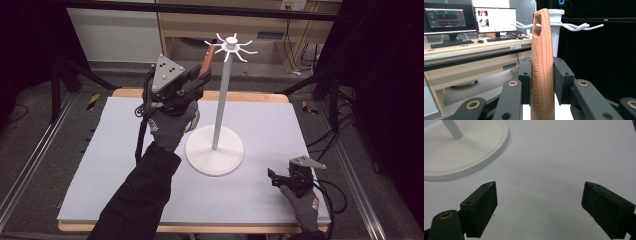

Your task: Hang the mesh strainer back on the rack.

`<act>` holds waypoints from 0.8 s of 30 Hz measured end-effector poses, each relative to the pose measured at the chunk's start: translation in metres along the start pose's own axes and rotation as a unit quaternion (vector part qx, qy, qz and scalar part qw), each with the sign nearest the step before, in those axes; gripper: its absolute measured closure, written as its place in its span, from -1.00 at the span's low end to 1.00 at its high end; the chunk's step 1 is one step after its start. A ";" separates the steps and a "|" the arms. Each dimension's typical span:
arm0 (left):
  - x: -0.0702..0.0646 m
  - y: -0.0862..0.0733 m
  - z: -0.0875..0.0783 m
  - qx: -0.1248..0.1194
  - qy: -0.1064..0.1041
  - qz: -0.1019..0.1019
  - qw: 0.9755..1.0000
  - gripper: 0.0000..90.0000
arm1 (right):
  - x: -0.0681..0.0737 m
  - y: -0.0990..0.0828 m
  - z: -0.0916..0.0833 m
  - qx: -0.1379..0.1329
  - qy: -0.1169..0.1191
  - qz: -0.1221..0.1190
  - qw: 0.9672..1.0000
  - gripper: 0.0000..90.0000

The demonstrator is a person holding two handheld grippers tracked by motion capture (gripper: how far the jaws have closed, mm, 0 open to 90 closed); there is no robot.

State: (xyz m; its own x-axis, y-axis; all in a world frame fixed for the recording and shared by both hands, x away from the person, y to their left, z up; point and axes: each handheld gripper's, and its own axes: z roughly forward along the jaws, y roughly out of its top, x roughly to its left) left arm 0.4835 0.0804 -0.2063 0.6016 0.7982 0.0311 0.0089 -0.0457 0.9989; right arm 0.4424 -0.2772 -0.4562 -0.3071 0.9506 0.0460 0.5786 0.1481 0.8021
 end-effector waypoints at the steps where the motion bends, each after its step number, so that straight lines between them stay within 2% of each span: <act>1: 0.000 0.000 0.000 0.000 0.000 0.000 1.000 0.56 | 0.000 0.000 0.000 0.000 0.000 0.000 1.000 -0.70; 6: -0.002 -0.003 0.006 0.003 -0.002 -0.001 1.000 0.56 | 0.000 0.000 0.000 0.000 0.001 0.002 1.000 -0.70; 24: 0.000 -0.004 0.007 0.023 -0.001 0.007 1.000 0.55 | 0.002 0.000 0.001 0.002 0.004 0.005 1.000 -0.70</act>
State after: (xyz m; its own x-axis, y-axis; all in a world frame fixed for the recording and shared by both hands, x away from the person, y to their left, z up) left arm 0.4890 0.0761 -0.2102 0.6028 0.7967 0.0441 0.0370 -0.0832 0.9958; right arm 0.4424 -0.2756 -0.4566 -0.3063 0.9501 0.0591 0.5855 0.1391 0.7987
